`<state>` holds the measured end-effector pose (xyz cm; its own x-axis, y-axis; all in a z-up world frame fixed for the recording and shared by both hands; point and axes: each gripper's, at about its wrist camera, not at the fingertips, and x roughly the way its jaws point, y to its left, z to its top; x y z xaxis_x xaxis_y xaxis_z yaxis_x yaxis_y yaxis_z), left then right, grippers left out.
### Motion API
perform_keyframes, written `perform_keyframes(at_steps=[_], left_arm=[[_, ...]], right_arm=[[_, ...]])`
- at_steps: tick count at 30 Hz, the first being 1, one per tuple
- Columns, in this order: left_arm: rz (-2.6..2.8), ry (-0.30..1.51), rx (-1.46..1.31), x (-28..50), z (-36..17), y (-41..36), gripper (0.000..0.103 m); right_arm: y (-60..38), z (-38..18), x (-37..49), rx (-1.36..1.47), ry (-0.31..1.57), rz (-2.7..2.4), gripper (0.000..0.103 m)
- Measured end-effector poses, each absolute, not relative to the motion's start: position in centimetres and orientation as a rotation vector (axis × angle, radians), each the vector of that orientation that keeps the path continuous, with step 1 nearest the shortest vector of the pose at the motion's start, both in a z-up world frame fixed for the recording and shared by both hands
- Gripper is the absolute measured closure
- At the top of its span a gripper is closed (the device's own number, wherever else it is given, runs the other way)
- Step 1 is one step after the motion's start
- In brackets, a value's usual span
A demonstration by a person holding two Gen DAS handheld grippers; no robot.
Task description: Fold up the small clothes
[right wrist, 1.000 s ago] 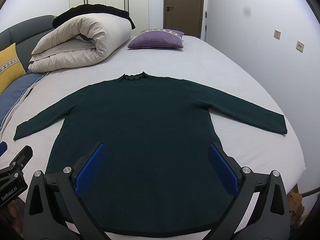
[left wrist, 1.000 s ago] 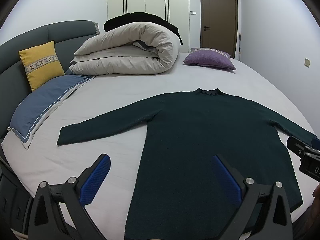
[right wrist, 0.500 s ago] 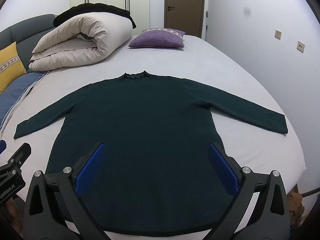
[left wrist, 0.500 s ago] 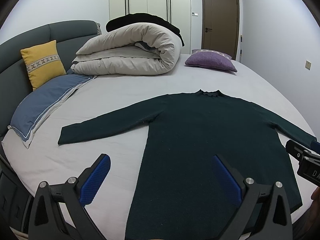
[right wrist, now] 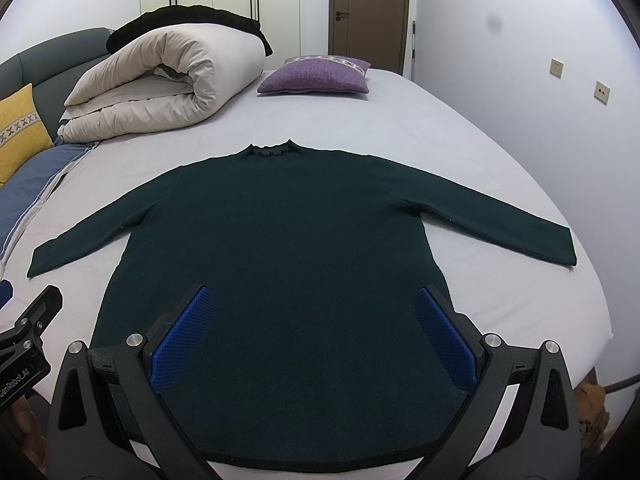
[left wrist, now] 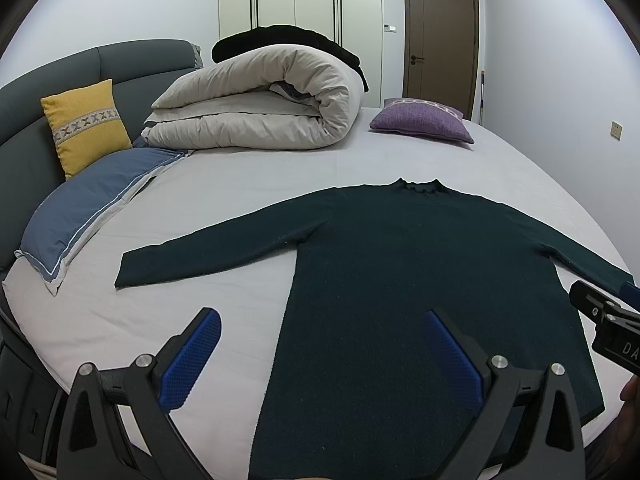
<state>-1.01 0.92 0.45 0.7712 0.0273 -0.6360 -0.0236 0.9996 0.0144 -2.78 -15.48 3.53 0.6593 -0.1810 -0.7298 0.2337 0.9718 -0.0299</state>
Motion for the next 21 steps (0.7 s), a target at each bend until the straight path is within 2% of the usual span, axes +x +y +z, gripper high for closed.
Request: perform_keyframes(at_steps=[21], left_arm=[[0.028, 0.692, 0.003, -1.17, 0.15, 0.79, 0.0]], right_arm=[[-15.4, 3.35, -2.82, 0.069, 0.821, -0.234, 0.0]])
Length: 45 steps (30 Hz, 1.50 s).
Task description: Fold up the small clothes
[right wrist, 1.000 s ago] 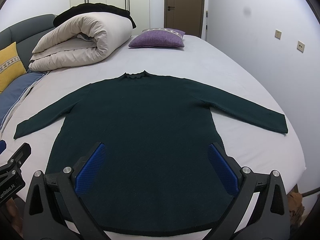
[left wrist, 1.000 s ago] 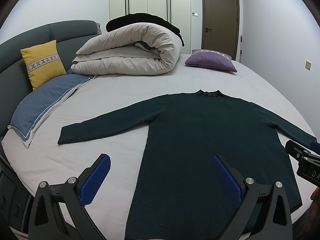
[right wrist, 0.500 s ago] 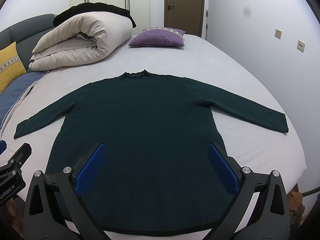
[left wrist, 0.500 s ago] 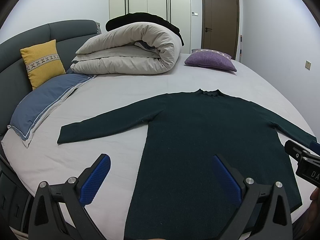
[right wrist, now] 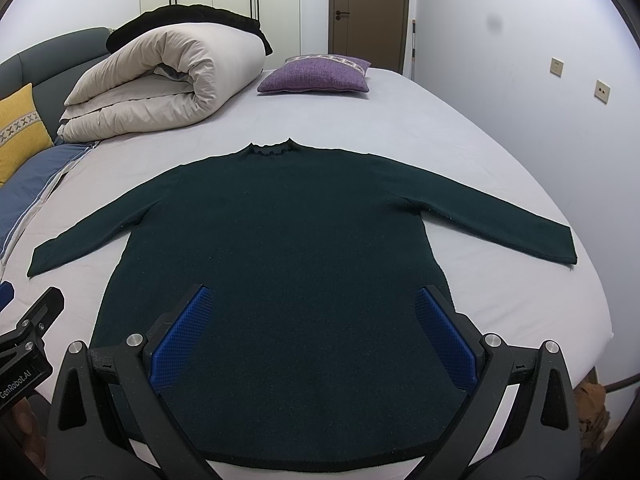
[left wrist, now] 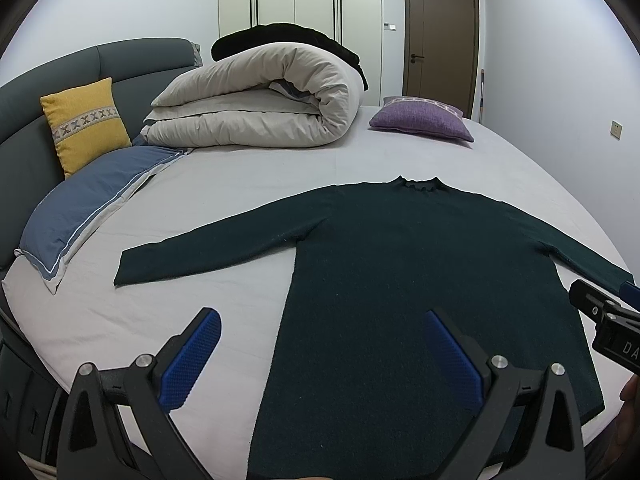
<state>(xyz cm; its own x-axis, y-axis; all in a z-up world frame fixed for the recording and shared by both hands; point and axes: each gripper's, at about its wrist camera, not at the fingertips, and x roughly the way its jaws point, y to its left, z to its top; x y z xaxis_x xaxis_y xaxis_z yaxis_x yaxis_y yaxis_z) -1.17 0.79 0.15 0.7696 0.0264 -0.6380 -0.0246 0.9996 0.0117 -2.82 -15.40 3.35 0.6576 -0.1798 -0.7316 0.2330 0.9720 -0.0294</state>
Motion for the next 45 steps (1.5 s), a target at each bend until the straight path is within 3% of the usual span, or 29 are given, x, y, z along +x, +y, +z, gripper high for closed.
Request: perform_keyframes(at_steps=[33, 39, 45], left_arm=[[0.015, 0.737, 0.007, -0.8, -1.5, 0.1, 0.0], [-0.008, 0.82, -0.011, 0.7, -3.3, 0.1, 0.0], [-0.038, 0.906, -0.071, 2.3, -4.9, 0.2, 0.0]], right_arm=[[-16.3, 1.5, -2.1, 0.103, 0.853, -0.226, 0.0], [-23.3, -0.1, -2.2, 0.209, 0.844, -0.283, 0.0], [-38.5, -3.2, -4.0, 0.489, 0.802, -0.449, 0.0]])
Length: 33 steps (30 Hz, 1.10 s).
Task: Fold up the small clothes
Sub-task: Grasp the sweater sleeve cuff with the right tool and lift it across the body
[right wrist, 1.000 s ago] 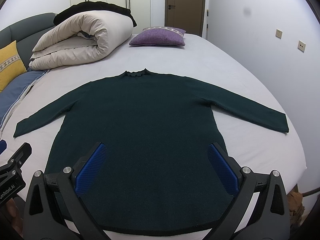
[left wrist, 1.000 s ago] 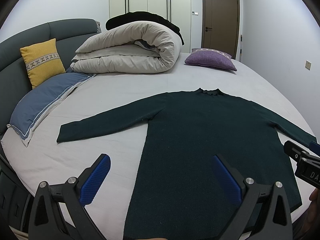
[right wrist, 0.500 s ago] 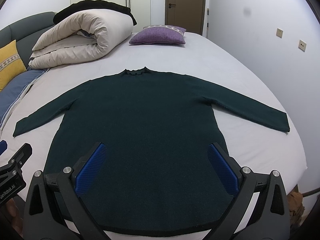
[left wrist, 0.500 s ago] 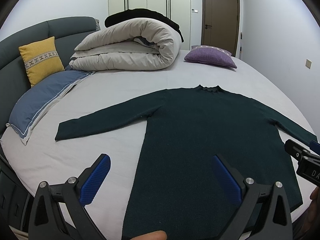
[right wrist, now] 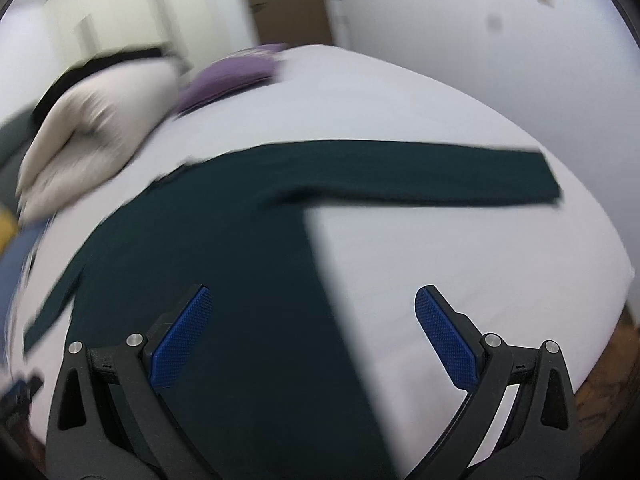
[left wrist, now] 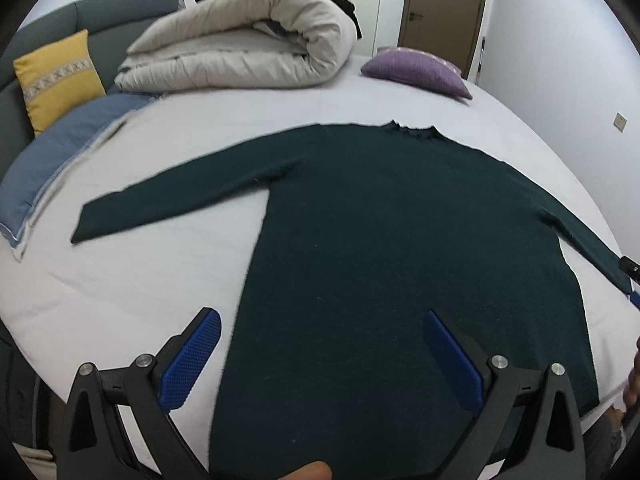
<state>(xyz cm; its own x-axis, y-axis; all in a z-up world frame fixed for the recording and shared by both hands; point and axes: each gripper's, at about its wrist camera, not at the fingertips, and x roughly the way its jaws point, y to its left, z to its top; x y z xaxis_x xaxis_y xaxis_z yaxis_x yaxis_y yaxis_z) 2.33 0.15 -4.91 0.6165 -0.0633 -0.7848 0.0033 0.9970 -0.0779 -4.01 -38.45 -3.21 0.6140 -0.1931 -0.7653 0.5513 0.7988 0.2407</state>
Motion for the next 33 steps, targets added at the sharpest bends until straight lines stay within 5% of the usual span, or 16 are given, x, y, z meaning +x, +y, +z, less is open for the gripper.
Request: perform_keyframes(at_steps=[7, 14, 17, 21, 23, 33], left_arm=[[-0.144, 0.967, -0.221, 4.6, -5.8, -0.7, 0.0], [-0.261, 0.977, -0.507, 6.8, -6.5, -1.5, 0.0], [-0.302, 1.032, -0.501, 8.1, -7.3, -3.0, 0.0], [-0.308, 1.132, -0.457, 9.7, -8.6, -3.9, 0.0], [-0.291, 1.121, -0.486, 9.9, -9.1, -3.4, 0.0], [-0.321, 1.031, -0.573, 12.2, -9.3, 0.1, 0.001]], right_arm=[[-57.2, -10.1, -8.2, 1.013, 0.676, -0.574, 0.005], [-64.6, -11.3, -7.9, 1.074, 0.542, -0.574, 0.017], [-66.7, -12.2, -7.1, 1.094, 0.537, -0.568, 0.038], [-69.9, -12.1, -5.3, 1.086, 0.572, -0.569, 0.081], [-70.3, -11.6, -4.5, 1.062, 0.587, -0.575, 0.09], [-58.0, -2.4, 9.2, 0.704, 0.668, -0.273, 0.095]])
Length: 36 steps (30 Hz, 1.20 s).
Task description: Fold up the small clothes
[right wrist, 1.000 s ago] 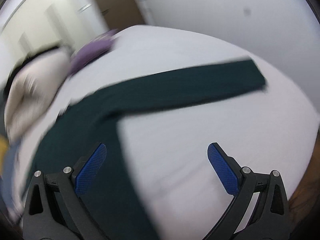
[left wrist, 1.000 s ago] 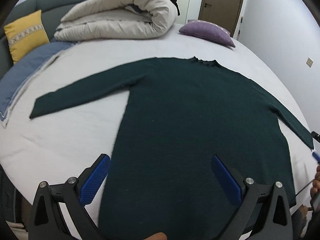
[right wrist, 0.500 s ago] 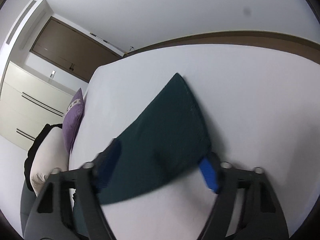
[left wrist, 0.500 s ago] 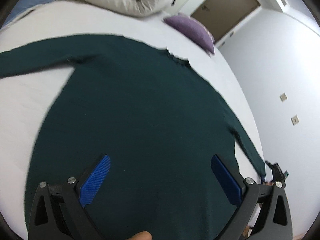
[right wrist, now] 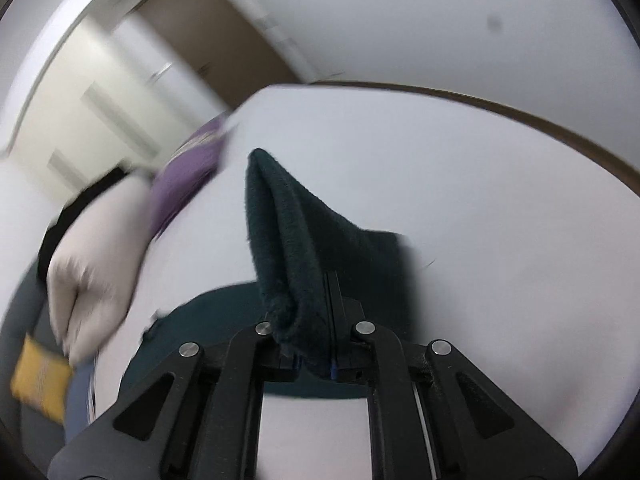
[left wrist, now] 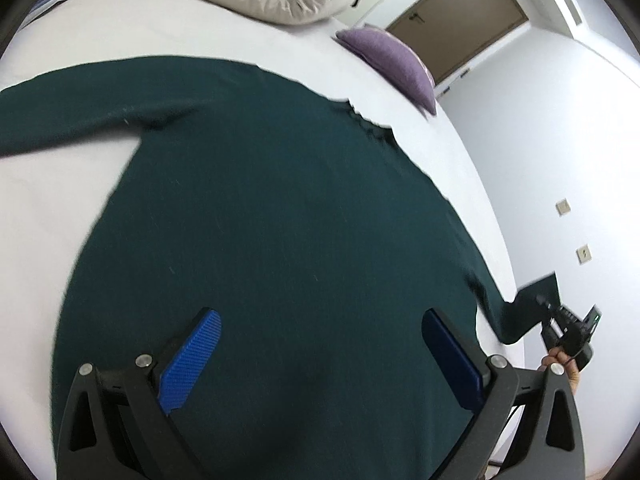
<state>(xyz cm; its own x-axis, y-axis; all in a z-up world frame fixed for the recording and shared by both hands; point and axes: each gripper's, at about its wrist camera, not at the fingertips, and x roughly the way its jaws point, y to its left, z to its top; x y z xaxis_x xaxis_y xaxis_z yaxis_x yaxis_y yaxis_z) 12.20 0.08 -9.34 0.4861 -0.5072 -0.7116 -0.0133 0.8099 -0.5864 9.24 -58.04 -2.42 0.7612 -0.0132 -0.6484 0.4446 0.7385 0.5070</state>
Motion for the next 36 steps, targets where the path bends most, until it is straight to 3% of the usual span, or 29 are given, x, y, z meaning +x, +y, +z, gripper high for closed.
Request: perform_keyframes(at_steps=[6, 10, 13, 18, 22, 25, 27, 29, 31, 33, 35, 36], left_arm=[[-0.272, 0.992, -0.638, 13.9, -9.7, 3.3, 0.001], [-0.281, 0.99, -0.649, 15.1, -10.1, 4.1, 0.001], [-0.312, 1.0, -0.658, 16.1, -10.5, 3.2, 0.001], [-0.375, 1.019, -0.624, 17.7, -10.5, -0.6, 0.001], [-0.417, 1.035, -0.572, 19.5, -10.5, -4.9, 0.004], [-0.451, 1.067, -0.513, 21.3, -11.1, -8.3, 0.016], [-0.444, 1.119, -0.466, 22.5, -12.1, -10.2, 0.029], [-0.421, 1.128, -0.45, 23.0, -12.6, -10.9, 0.029], [-0.408, 1.112, -0.428, 23.3, -12.4, -11.5, 0.036], [-0.404, 1.119, -0.394, 23.6, -12.1, -12.0, 0.067], [-0.407, 1.125, -0.363, 23.7, -11.9, -12.3, 0.083], [-0.407, 1.119, -0.345, 23.7, -11.7, -12.4, 0.084]], right_arm=[[-43.2, -2.3, 19.2, 0.552, 0.767, 0.015, 0.095], [-33.4, -7.5, 20.9, 0.548, 0.899, 0.111, 0.094], [-29.2, -12.4, 21.0, 0.535, 0.994, 0.119, 0.087], [-26.8, -15.2, 16.5, 0.602, 0.952, 0.178, 0.047], [-30.3, -13.3, 9.4, 0.661, 0.906, 0.198, 0.043], [-32.9, -11.9, 7.8, 0.712, 0.889, 0.175, 0.043], [-34.1, -11.5, 7.2, 0.735, 0.888, 0.17, 0.042], [-35.3, -11.6, 6.2, 0.751, 0.876, 0.163, 0.042], [-36.7, -11.7, 5.3, 0.771, 0.867, 0.153, 0.042], [-37.9, -12.0, 4.7, 0.793, 0.856, 0.138, 0.042], [-38.8, -12.3, 4.3, 0.808, 0.849, 0.126, 0.042], [-39.2, -12.5, 4.0, 0.815, 0.85, 0.122, 0.042]])
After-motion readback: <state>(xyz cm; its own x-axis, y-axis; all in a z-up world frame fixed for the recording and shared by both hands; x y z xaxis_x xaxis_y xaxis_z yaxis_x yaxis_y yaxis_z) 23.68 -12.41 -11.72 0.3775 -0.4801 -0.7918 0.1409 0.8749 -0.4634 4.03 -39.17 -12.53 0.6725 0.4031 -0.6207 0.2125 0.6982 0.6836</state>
